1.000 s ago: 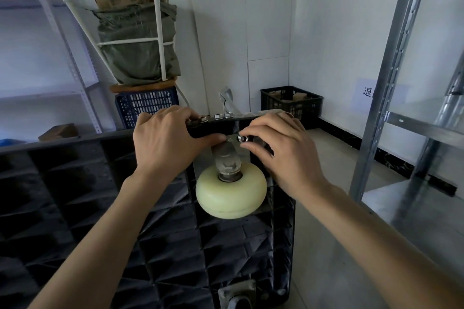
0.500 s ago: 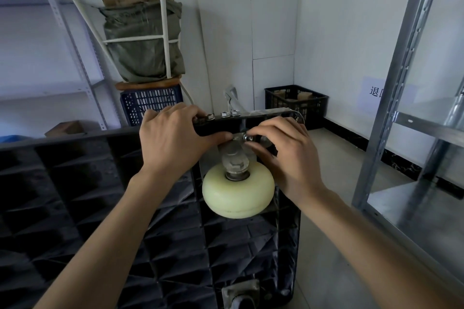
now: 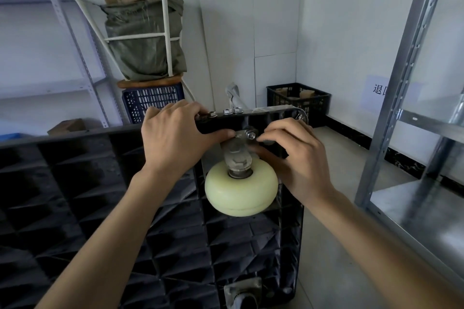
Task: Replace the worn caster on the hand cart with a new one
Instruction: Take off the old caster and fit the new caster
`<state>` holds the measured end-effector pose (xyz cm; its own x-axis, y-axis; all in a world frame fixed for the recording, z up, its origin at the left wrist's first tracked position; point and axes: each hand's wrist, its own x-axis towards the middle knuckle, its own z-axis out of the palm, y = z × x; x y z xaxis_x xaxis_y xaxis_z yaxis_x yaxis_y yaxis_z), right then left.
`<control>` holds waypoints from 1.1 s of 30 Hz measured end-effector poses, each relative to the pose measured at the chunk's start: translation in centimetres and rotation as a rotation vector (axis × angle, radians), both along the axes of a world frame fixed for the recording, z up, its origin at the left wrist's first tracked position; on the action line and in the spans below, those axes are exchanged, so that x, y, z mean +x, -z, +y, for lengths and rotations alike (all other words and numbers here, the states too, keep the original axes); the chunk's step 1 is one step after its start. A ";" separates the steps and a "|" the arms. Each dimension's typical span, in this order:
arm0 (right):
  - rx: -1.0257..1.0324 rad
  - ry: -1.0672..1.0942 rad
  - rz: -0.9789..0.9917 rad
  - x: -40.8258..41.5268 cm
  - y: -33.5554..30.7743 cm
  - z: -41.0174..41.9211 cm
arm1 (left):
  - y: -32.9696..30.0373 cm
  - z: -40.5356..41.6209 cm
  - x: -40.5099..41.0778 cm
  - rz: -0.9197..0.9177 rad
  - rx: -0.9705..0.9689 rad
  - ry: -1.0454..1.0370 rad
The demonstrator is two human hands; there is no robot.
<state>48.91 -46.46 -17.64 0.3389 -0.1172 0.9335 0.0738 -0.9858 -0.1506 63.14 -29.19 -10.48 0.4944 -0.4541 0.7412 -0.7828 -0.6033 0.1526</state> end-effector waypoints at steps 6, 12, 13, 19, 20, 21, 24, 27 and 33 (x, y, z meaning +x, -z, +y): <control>-0.034 0.024 0.052 -0.1 -0.2 0.1 | 0.0 0.0 -0.1 -0.003 -0.011 0.001; -0.038 0.017 0.099 -0.3 -0.3 0.0 | 0.0 0.0 -0.2 -0.003 0.002 -0.004; -0.027 0.014 0.090 -0.2 -0.4 0.0 | -0.1 0.0 -0.2 -0.003 0.003 -0.003; -0.063 0.024 0.126 -0.4 -1.0 0.0 | -0.1 0.0 -0.2 -0.001 0.011 -0.008; -0.058 0.024 0.112 -0.3 -1.1 -0.1 | -0.1 0.0 -0.2 -0.001 0.012 -0.009; -0.036 0.018 0.091 -0.3 -1.1 -0.1 | -0.1 0.0 -0.2 0.000 0.013 -0.008; -0.046 0.035 0.104 -0.3 -1.1 -0.1 | -0.1 0.0 -0.3 0.002 0.006 -0.002; -0.121 0.078 0.125 0.1 -1.3 -0.3 | -0.1 0.0 -0.3 -0.001 0.008 -0.003; -0.082 0.115 0.036 1.4 -0.9 -0.2 | -0.1 0.0 -0.4 0.008 -0.001 -0.003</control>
<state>50.35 -46.69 -16.72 0.3616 -0.0805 0.9289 -0.0440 -0.9966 -0.0693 62.74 -29.16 -10.39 0.5021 -0.4516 0.7376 -0.7796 -0.6055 0.1600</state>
